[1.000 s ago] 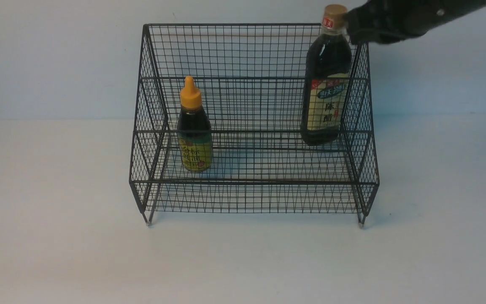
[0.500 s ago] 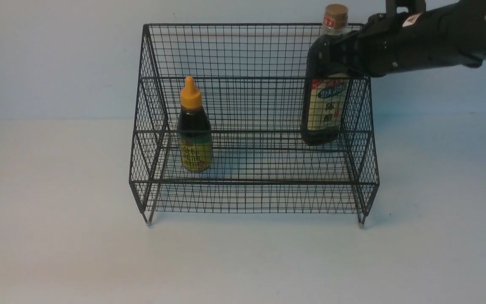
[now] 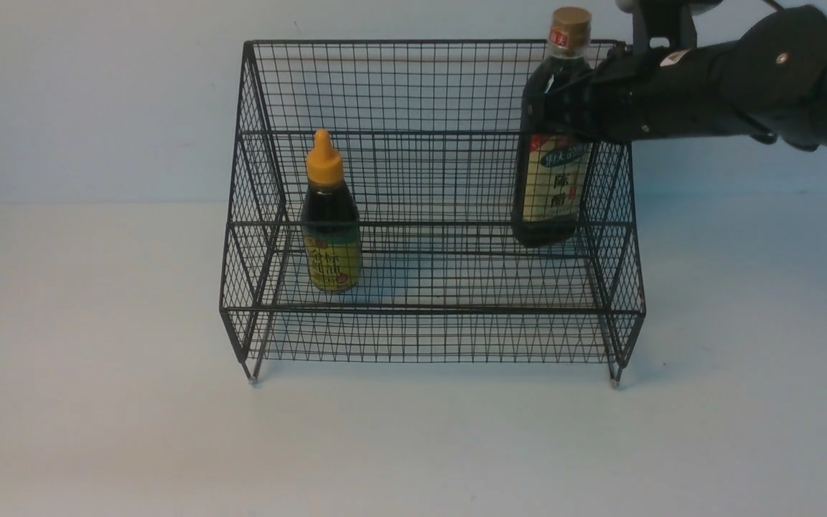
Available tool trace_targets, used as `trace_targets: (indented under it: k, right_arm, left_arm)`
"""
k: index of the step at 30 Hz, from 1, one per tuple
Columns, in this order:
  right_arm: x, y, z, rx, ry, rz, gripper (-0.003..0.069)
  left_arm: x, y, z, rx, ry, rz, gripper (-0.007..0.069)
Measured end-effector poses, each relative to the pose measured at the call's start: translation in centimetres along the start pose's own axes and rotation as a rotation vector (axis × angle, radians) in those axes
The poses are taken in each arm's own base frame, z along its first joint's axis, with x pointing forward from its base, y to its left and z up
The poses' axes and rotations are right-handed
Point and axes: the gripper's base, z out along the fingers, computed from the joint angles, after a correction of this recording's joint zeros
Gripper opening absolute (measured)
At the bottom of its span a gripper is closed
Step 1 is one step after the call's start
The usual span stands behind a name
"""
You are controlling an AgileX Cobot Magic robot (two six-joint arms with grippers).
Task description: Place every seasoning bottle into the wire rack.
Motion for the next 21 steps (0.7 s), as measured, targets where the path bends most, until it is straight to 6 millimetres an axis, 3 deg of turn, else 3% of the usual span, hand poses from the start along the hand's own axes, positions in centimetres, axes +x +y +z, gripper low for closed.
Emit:
trace_targets:
  k: [10,21]
  right_arm:
    - [0.7,-0.6,1.5,0.021,-0.011,0.042,-0.0015]
    - [0.8,-0.5,1.7,0.019,-0.023,0.046,-0.0015]
  left_arm:
    - [0.0,0.0,0.0,0.000,0.000,0.000,-0.0005]
    - [0.0,0.0,0.0,0.000,0.000,0.000,-0.0005]
